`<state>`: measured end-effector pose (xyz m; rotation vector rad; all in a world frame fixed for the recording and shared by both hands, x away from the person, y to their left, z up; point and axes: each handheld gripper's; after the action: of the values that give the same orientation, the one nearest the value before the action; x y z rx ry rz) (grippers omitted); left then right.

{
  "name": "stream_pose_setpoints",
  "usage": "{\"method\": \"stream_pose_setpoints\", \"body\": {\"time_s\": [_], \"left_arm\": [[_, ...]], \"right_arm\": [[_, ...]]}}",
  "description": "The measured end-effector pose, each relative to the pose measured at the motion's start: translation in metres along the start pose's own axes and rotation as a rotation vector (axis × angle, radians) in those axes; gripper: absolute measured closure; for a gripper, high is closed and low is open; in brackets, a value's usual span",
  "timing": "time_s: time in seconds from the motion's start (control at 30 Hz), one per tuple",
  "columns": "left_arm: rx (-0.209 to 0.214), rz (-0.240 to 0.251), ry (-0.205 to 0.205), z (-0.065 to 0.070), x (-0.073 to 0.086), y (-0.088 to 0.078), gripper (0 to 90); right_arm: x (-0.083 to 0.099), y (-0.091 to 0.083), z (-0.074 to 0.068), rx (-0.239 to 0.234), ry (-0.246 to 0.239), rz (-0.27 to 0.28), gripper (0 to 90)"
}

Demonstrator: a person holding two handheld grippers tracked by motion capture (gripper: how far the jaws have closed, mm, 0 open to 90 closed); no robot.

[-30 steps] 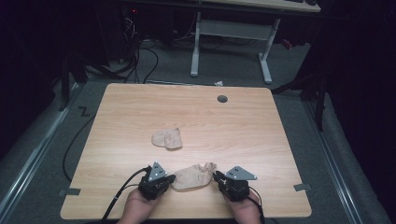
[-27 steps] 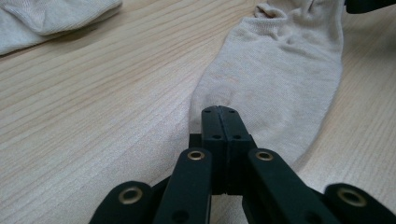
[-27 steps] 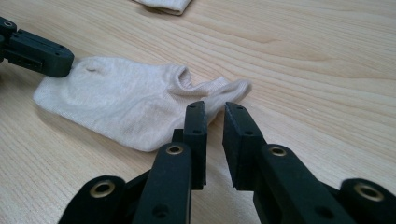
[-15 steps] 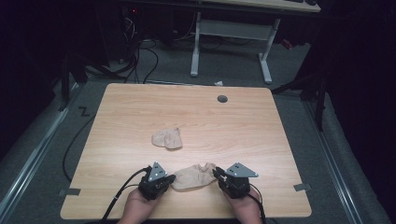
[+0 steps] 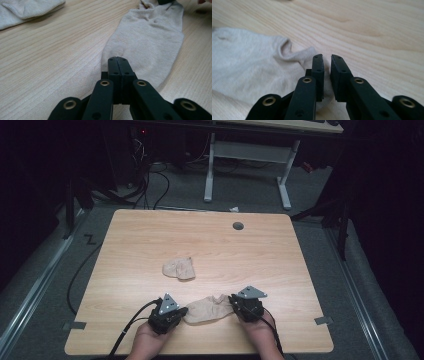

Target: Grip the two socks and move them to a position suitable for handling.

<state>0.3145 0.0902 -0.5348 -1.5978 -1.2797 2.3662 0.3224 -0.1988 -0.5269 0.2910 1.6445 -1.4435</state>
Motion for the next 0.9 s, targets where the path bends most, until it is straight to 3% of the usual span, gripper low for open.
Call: {"method": "stream_pose_setpoints", "body": {"time_s": [0.3,0.33,0.37,0.43,0.47,0.53,0.57,0.67,0.83,0.87,0.9], "left_arm": [[-0.018,-0.013,0.012,0.001,0.000,-0.002,89.8],[-0.033,-0.023,0.029,0.001,-0.001,-0.003,89.6],[-0.084,-0.051,0.063,0.002,-0.001,-0.007,89.4],[-0.094,-0.057,0.069,0.001,0.000,-0.009,89.4],[-0.096,-0.059,0.066,-0.001,0.002,-0.012,89.3],[-0.099,-0.015,-0.002,-0.002,0.007,-0.015,89.3],[-0.112,-0.052,0.042,-0.009,0.008,-0.020,89.3],[-0.124,-0.047,0.022,-0.015,0.011,-0.025,89.4],[-0.092,-0.045,-0.027,-0.022,0.010,-0.028,87.7],[-0.084,-0.037,-0.035,-0.023,0.009,-0.029,84.6],[-0.081,0.007,-0.063,-0.027,0.003,-0.032,83.1]], "right_arm": [[0.018,-0.015,-0.010,-0.039,-0.006,0.015,82.3],[0.020,-0.017,-0.011,-0.045,-0.012,0.018,82.2],[0.022,-0.020,-0.015,-0.059,-0.013,0.016,82.2],[0.023,-0.021,-0.018,-0.062,-0.012,0.016,82.1],[0.023,-0.022,-0.020,-0.069,-0.018,0.015,82.1],[0.022,-0.021,-0.025,-0.086,-0.029,0.018,82.1],[0.021,-0.020,-0.027,-0.092,-0.033,0.016,82.1],[0.017,-0.016,-0.030,-0.106,-0.044,0.014,82.1],[0.011,-0.012,-0.032,-0.120,-0.048,0.017,80.8],[0.010,-0.013,-0.031,-0.120,-0.038,0.025,78.4],[0.008,-0.016,-0.026,-0.116,-0.014,0.052,76.5]]}}
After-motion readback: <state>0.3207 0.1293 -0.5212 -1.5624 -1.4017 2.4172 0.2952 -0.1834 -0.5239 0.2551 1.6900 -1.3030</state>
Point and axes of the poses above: each handheld gripper's, and its own axes: y roughly forward along the jaws, x roughly out of its underside, z roughly to its right, and after that the axes turned 4 degrees about x, right-handed
